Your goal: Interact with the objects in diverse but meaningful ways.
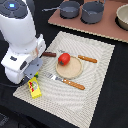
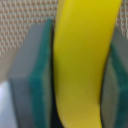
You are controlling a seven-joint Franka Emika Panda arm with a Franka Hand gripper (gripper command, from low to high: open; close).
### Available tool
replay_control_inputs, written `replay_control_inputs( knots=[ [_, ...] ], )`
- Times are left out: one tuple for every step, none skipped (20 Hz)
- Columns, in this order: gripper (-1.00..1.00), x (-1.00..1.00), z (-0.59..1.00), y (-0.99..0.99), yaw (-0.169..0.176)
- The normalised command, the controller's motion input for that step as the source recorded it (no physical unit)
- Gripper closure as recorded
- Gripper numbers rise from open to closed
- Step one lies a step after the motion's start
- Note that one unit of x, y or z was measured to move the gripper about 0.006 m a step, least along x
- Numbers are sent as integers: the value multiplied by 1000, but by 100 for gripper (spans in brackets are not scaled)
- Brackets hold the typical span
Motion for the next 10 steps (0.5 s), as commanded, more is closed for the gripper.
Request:
replay_control_inputs(
  knots=[
    [-100, 0, 569, 17, 11],
    [-100, 0, 537, 31, 13],
    [-100, 0, 497, 17, 17],
    [-100, 0, 509, 54, 14],
    [-100, 0, 574, 3, 7],
    [-100, 0, 637, 3, 6],
    [-100, 0, 720, 49, 19],
    [-100, 0, 783, 57, 25],
    [-100, 0, 831, 109, 23],
    [-100, 29, 857, 117, 19]
  ],
)
